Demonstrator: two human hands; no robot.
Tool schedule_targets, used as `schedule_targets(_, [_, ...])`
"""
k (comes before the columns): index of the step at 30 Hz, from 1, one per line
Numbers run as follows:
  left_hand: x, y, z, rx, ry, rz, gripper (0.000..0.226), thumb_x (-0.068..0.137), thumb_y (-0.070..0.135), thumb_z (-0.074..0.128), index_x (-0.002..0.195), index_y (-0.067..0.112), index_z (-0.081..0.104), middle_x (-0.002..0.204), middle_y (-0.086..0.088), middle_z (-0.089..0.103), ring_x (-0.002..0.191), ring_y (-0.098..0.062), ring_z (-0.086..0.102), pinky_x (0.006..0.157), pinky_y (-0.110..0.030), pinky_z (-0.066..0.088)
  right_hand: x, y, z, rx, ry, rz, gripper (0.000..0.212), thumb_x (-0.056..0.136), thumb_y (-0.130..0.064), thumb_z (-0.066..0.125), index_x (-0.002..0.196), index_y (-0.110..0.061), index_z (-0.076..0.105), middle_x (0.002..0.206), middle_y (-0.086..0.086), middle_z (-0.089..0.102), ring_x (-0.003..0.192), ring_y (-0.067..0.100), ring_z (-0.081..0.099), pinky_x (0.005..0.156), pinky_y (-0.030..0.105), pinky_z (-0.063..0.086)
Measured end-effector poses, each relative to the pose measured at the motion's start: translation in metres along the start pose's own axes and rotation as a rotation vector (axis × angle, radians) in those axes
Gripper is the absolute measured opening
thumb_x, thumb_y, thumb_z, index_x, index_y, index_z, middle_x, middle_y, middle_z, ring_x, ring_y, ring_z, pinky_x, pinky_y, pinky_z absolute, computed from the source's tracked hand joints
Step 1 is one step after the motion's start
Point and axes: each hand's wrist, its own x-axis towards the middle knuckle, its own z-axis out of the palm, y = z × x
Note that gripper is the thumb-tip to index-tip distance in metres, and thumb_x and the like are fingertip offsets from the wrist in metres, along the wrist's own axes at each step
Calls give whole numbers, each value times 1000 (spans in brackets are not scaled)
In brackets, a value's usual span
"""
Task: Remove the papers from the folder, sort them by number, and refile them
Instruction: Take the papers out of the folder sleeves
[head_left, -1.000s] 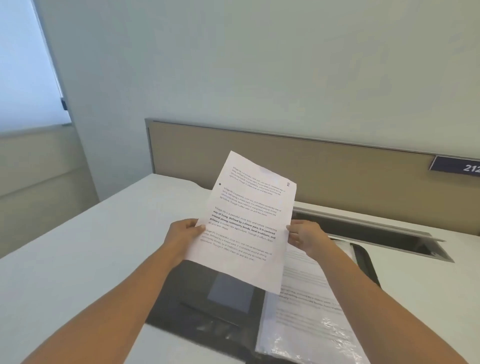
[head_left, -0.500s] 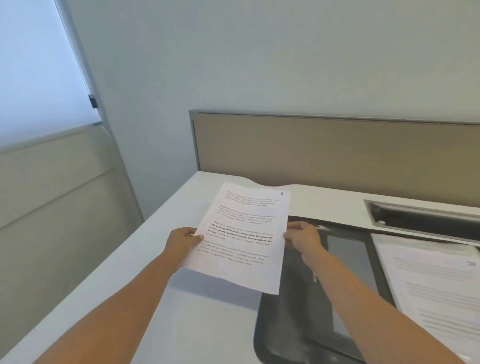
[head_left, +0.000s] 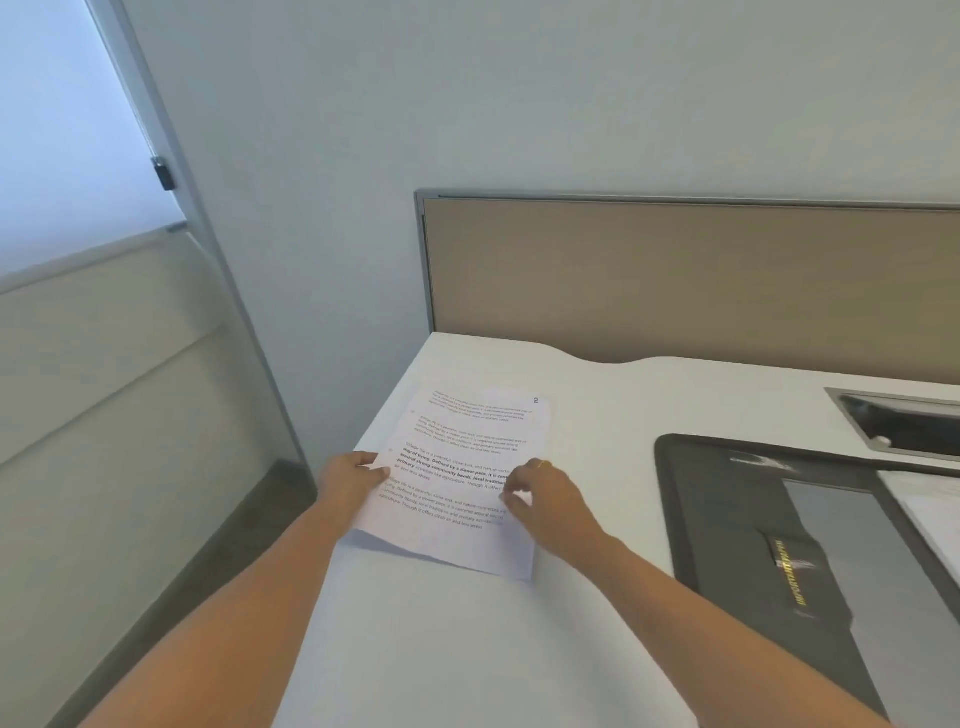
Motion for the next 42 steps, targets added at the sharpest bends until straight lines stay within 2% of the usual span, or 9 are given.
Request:
schedule_targets(4, [17,-2,-3,171,185,110,32,90,4,56,122,5,59,103,-15,65,93,-28,59,90,-35,45,7,-5,26,-167,-126,-44,41,93,-46,47,117,-16,57,119,-2,54,115,16,46,92,28,36])
schedule_targets(7, [25,-16,-3,434,251,328,36,94,14,53,129,7,53,127,-12,57,116,-30,52,98,-38,40,21,-7,38,-248,-158,-57,70,81,-66,31,130,-20,50,133,-5,47,127,15,39,107,31,25])
schedule_targets(10, [36,-27,-1,530,226,442,40,95,20,52,133,6,48,135,-12,51,125,-29,46,103,-42,35,41,-8,44,-302,-162,-36,62,91,-59,39,142,-24,37,149,-9,32,140,9,20,116,40,3])
schedule_targets(13, [43,-29,8,643,232,506,47,96,29,48,137,8,42,140,-11,46,130,-28,41,107,-43,30,62,-9,49,-322,-171,-21,61,94,-55,37,146,-24,28,154,-9,23,144,10,12,117,40,0])
schedule_targets(17, [46,-32,16,784,207,499,58,98,43,35,148,16,22,155,-2,22,145,-19,14,117,-42,10,90,-10,55,-315,-153,-5,61,96,-53,35,148,-23,26,156,-7,21,145,12,10,117,38,3])
schedule_targets(21, [48,-35,17,834,186,477,61,98,47,28,150,18,14,157,0,16,146,-16,9,118,-37,7,116,-8,58,-295,-136,15,61,96,-52,35,148,-21,25,156,-6,19,145,13,10,117,37,5])
schedule_targets(28, [48,-34,19,891,159,440,61,98,50,22,150,19,13,158,3,13,146,-14,8,118,-35,7,143,-3,60,-275,-134,12,61,97,-51,35,148,-19,26,156,-5,21,145,14,11,117,36,8])
schedule_targets(38, [46,-34,19,875,155,422,61,98,49,24,149,18,16,157,3,17,145,-14,11,117,-36,11,151,4,57,-295,-139,-29,60,98,-48,35,148,-17,26,156,-3,20,145,17,10,116,35,10])
schedule_targets(42, [45,-32,19,882,155,417,61,98,49,24,150,17,15,157,2,16,145,-14,12,117,-35,11,147,5,59,-290,-69,-60,54,100,-43,32,147,-18,28,156,-2,22,145,15,12,116,36,11])
